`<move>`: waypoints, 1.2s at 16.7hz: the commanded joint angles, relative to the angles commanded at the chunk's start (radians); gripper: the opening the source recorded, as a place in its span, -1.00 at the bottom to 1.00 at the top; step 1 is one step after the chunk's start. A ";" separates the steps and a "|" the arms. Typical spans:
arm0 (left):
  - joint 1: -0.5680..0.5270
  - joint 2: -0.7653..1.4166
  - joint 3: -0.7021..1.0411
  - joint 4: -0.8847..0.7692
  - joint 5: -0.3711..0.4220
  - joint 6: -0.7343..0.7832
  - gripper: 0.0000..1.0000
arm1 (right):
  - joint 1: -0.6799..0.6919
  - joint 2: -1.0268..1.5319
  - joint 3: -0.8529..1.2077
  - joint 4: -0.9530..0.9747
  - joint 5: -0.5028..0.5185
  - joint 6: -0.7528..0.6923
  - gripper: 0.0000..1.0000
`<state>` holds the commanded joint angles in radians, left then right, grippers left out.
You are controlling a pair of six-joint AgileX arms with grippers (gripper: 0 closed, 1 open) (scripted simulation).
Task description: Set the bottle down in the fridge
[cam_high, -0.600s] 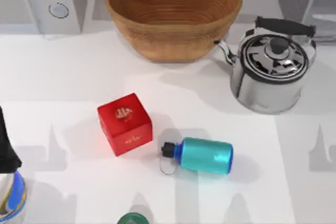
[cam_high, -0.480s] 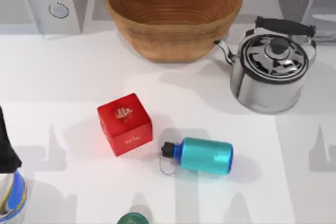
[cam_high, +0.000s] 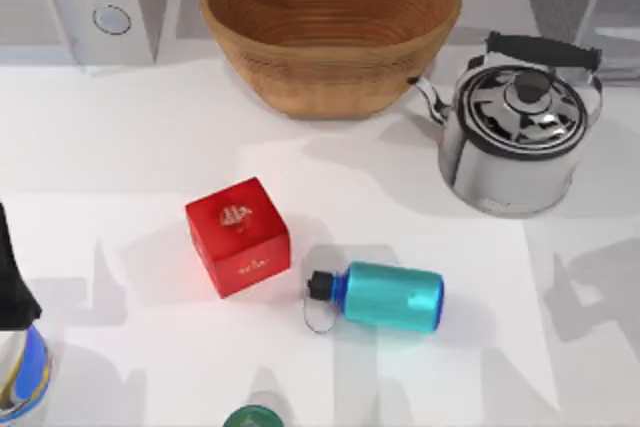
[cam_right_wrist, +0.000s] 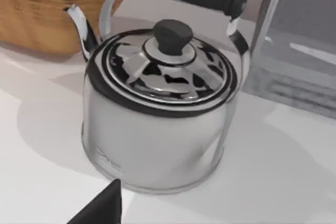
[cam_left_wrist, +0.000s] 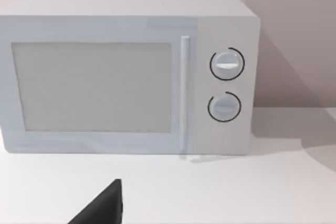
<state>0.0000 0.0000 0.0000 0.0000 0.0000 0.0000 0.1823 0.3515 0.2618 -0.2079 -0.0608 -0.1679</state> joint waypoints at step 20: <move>0.000 0.000 0.000 0.000 0.000 0.000 1.00 | 0.573 1.687 1.371 -0.903 -0.062 -0.487 1.00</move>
<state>0.0000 0.0000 0.0000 0.0000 0.0000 0.0000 0.7553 2.0389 1.6330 -1.1111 -0.1230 -0.6544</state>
